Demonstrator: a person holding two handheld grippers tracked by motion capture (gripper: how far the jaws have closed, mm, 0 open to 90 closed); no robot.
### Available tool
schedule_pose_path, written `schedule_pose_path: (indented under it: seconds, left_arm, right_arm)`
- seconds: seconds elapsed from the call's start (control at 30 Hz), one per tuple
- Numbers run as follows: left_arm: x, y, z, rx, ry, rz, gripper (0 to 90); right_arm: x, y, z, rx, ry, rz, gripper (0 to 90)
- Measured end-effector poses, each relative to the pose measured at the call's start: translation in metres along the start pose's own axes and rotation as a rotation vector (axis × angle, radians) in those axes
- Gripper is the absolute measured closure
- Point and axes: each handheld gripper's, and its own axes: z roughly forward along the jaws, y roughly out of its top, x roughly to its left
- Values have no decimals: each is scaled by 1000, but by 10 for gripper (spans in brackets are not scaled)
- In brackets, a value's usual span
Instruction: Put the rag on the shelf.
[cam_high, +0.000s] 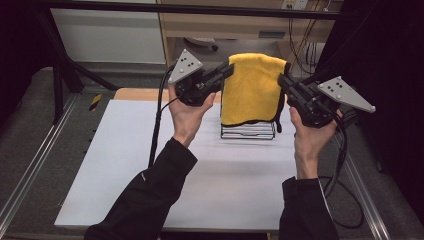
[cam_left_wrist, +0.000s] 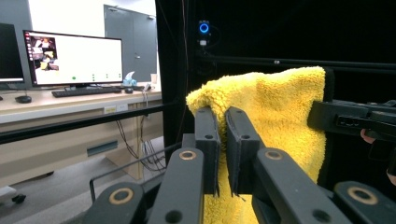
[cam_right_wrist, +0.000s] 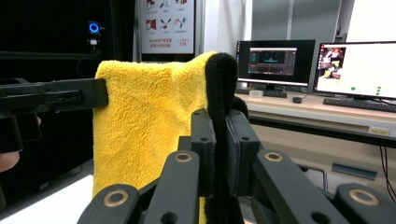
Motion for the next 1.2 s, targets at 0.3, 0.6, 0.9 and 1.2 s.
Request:
schedule_pose_path:
  seconds: [0.3,0.6,0.9,1.2]
  left_arm:
    - [5,20,10,-36,13,-8,842]
    - [11,35,20,-59,25,-7,842]
    - [21,49,30,-77,40,-6,841]
    - [35,60,43,-93,68,-8,841]
  right_arm:
    - [-3,19,8,-30,-4,-9,836]
    - [-9,39,20,-54,-14,-23,837]
    - [-17,48,35,-71,-14,-22,837]
    - [-26,57,52,-88,-17,-14,837]
